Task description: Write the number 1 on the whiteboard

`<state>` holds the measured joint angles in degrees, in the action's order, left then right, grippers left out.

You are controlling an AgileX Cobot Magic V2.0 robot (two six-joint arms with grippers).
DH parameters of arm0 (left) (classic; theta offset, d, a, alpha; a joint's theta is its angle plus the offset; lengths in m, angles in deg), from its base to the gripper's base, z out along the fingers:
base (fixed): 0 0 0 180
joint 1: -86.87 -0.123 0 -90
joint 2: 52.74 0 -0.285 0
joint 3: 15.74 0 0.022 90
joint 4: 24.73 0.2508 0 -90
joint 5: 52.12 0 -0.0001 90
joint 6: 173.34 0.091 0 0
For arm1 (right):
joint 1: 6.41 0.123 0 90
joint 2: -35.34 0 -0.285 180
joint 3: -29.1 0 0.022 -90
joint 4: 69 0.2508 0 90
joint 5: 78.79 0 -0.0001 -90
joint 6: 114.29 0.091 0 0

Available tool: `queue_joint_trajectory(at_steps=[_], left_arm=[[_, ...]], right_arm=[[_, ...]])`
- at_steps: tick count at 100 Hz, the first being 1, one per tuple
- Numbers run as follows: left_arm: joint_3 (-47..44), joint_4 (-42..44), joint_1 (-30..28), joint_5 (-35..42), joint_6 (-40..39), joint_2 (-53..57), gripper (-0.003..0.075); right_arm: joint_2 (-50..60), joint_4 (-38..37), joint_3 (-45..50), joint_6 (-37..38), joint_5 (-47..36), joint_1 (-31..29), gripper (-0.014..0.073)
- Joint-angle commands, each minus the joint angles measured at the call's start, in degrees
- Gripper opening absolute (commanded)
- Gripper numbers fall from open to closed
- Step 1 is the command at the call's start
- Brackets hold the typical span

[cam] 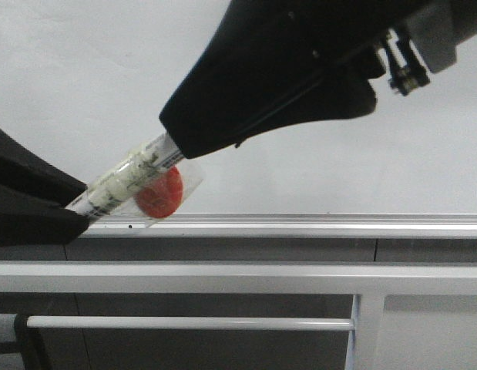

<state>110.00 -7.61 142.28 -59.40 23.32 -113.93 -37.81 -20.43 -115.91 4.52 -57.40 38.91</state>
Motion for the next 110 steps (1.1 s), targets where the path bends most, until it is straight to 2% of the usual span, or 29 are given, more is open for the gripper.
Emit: queue_joint_trajectory(at_steps=[1,16,21,28,34,57,67,79,87,93,110], left_arm=[[2.0,0.03,0.48,4.33,-0.17,0.68,-0.002],[2.0,0.03,0.48,4.63,-0.17,0.68,-0.002],[2.0,0.03,0.48,4.63,-0.17,0.68,-0.002],[2.0,0.03,0.48,4.71,-0.17,0.68,-0.002],[2.0,0.03,0.48,4.71,-0.17,0.68,-0.002],[2.0,0.06,0.48,4.44,-0.17,0.68,-0.0001],[2.0,-0.07,0.48,2.75,-0.17,1.93,0.0108],[2.0,-0.66,0.48,0.87,-0.29,4.85,0.0323],[2.0,-2.11,0.48,-1.27,-0.41,7.31,0.0419],[2.0,-3.64,0.48,-3.06,-0.41,9.57,0.0449],[2.0,-7.24,0.48,-6.66,-1.24,16.04,0.0449]], right_arm=[[0.12,1.33,-2.46,-0.66,-0.23,0.1,0.0311],[0.09,1.46,-2.46,-0.66,0.69,0.1,0.0307],[0.09,1.75,-2.46,-0.66,0.95,0.1,0.0265],[0.09,1.75,-2.46,-0.66,1.17,0.1,0.0108],[0.09,1.75,-2.46,-0.66,1.41,0.1,-0.0074],[0.09,1.84,-2.46,-0.66,1.62,0.1,-0.0064],[0.64,1.84,-2.46,-0.66,0.7,0.1,-0.0064],[2.32,1.22,-2.46,-0.66,-0.09,0.1,-0.0063],[3.84,0.92,-2.31,-0.66,-0.77,0.1,-0.0063],[5.36,0.92,-1.48,-0.66,-1.88,0.1,-0.0063],[10.35,0.92,3.5,1.0,-5.15,0.1,-0.0063]])
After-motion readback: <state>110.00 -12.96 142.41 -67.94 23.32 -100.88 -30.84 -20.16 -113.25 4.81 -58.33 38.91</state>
